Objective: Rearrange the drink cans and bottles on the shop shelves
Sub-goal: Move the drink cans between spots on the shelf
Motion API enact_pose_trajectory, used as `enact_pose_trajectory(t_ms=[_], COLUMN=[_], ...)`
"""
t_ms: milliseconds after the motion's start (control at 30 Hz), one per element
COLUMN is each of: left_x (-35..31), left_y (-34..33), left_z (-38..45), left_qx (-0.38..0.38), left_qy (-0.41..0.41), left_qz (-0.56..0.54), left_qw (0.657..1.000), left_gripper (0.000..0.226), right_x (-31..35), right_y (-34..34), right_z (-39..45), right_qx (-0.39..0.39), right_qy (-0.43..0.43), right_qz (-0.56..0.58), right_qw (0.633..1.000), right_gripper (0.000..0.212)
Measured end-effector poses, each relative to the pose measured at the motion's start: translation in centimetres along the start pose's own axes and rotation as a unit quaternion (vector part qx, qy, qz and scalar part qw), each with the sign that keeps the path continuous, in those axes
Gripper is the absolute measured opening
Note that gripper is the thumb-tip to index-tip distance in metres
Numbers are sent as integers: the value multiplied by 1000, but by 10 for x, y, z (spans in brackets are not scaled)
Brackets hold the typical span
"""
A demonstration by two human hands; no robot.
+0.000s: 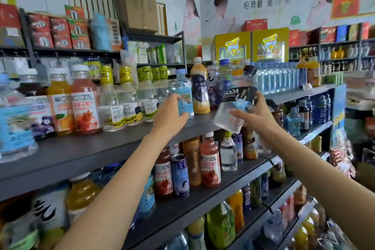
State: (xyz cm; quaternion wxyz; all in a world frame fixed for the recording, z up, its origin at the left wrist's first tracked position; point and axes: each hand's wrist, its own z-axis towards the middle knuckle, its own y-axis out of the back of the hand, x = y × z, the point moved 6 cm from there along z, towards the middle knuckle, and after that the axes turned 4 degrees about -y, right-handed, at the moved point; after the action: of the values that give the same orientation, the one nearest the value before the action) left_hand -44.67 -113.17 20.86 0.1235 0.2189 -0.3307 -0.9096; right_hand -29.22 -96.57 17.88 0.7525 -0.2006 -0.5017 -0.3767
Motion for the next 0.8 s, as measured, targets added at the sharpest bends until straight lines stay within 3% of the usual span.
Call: enact_pose_trajectory(t_ms=[133,333,600,700,800], left_x=[14,17,-10,-29,-34], left_y=[-29,-44,-50,-79,-123], left_z=[36,57,65,92,124], left_qx=[-73,-79,-171,-147,-89], left_qy=[57,75,23,31,97], left_qz=[-54,-41,24,22,70], left_qw=[994,993,985,988,989], left_gripper=[48,60,44,49,76], right_x=[-5,-27,-68,-73,-78], right_y=[-7,-36,-20,-8,0], right_z=[57,121,173,188,199], right_qx=[45,81,-10,26,69], right_qy=[34,66,117,173,207], right_qz=[-17,-82,-202,-222,-225], right_qw=[998,991,972,959,950], right_gripper=[89,86,81,86,91])
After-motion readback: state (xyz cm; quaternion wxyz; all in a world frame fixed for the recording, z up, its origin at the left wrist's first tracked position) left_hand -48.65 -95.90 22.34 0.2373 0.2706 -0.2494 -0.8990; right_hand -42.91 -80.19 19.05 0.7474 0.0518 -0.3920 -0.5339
